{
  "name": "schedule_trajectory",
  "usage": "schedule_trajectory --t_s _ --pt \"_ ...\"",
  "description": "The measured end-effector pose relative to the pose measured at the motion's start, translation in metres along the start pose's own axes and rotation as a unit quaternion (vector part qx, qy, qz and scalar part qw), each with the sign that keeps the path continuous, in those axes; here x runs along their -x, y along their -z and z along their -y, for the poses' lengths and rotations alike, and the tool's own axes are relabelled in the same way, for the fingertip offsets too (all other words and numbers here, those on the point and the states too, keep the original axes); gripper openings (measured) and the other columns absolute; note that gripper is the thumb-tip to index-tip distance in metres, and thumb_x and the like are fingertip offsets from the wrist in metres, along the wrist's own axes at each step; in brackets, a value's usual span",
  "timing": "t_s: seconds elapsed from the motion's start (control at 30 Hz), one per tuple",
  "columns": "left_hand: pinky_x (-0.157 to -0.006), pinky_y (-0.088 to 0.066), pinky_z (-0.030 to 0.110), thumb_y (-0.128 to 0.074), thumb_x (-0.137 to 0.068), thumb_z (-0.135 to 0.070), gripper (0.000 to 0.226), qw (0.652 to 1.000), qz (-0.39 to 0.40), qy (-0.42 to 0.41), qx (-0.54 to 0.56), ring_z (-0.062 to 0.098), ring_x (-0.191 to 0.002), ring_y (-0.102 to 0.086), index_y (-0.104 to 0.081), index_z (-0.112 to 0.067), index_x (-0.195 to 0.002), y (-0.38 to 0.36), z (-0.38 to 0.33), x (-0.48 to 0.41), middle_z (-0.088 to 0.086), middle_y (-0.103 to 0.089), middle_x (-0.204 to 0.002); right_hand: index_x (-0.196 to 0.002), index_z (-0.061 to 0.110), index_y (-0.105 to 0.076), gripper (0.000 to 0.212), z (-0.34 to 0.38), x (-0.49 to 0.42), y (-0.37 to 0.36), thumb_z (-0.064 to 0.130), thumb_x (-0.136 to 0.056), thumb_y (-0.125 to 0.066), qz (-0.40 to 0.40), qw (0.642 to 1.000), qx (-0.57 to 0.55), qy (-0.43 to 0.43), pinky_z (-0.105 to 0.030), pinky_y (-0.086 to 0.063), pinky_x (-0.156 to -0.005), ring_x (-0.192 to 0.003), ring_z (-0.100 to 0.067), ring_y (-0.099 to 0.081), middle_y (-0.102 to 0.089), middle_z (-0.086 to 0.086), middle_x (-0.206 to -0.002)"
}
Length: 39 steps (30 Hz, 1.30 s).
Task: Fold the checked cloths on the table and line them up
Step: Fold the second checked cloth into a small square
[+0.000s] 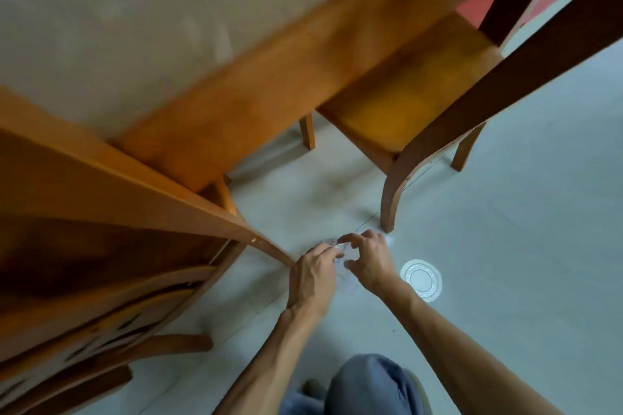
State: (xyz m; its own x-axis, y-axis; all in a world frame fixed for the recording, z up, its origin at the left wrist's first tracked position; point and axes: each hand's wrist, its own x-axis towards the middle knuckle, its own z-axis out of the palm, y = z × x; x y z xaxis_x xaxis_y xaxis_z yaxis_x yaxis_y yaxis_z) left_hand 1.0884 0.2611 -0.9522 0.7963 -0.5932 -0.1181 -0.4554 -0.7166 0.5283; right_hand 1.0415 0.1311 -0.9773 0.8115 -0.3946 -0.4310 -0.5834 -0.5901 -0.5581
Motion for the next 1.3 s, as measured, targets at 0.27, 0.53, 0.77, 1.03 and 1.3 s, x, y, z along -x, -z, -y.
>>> schedule_trajectory --t_s 0.27,0.53,0.77,1.03,1.3 --pt "-0.085 -0.042 0.010 -0.043 -0.095 -0.038 0.042 0.994 0.047 -0.008 0.099 0.012 -0.106 -0.062 -0.066 -0.016 -0.122 0.240 -0.156 0.055 -0.002 -0.067 -0.119 -0.095 0.015 -0.070 0.023 0.104 0.121 0.178 0.029 -0.078 -0.075 0.033 0.998 0.034 0.030 -0.033 -0.049 -0.079 -0.095 -0.029 -0.065 -0.071 -0.005 -0.102" --pt "-0.076 -0.051 0.025 -0.055 -0.100 -0.032 0.014 0.989 -0.098 -0.027 0.107 0.009 -0.086 -0.064 -0.068 -0.026 -0.105 0.400 -0.248 0.060 -0.010 -0.071 -0.095 -0.114 0.019 -0.055 0.022 0.204 0.202 0.339 0.032 -0.096 -0.057 0.012 0.996 -0.053 0.070 -0.033 -0.046 -0.073 -0.093 -0.027 -0.059 -0.063 -0.007 -0.103" --pt "-0.064 -0.044 0.035 -0.054 -0.099 -0.046 0.039 0.959 -0.196 0.043 0.201 0.019 -0.075 -0.061 -0.068 -0.010 -0.092 0.488 -0.289 0.066 0.003 -0.069 -0.083 -0.074 0.016 -0.059 0.029 0.273 0.243 0.434 0.037 -0.093 -0.060 -0.060 0.983 -0.040 0.167 -0.030 -0.040 -0.061 -0.061 -0.014 -0.052 -0.059 0.003 -0.064" --pt "-0.083 -0.038 0.008 -0.071 -0.090 -0.014 0.012 0.935 -0.206 0.078 0.278 -0.002 -0.104 -0.059 -0.072 -0.023 -0.097 0.566 -0.239 0.066 -0.013 -0.070 -0.105 -0.087 0.040 -0.061 0.029 0.339 0.238 0.481 0.053 -0.069 -0.080 0.116 0.965 0.093 0.217 -0.028 -0.040 -0.082 -0.087 -0.011 -0.056 -0.063 0.014 -0.089" --pt "-0.081 -0.035 0.005 -0.069 -0.091 -0.007 0.017 0.928 -0.240 0.128 0.253 0.007 -0.105 -0.056 -0.071 -0.014 -0.107 0.641 -0.128 0.022 -0.004 -0.066 -0.114 -0.072 0.031 -0.056 0.030 0.406 0.155 0.480 0.056 -0.079 -0.072 0.145 0.968 0.117 0.169 -0.022 -0.036 -0.059 -0.069 -0.004 -0.053 -0.056 0.014 -0.073"
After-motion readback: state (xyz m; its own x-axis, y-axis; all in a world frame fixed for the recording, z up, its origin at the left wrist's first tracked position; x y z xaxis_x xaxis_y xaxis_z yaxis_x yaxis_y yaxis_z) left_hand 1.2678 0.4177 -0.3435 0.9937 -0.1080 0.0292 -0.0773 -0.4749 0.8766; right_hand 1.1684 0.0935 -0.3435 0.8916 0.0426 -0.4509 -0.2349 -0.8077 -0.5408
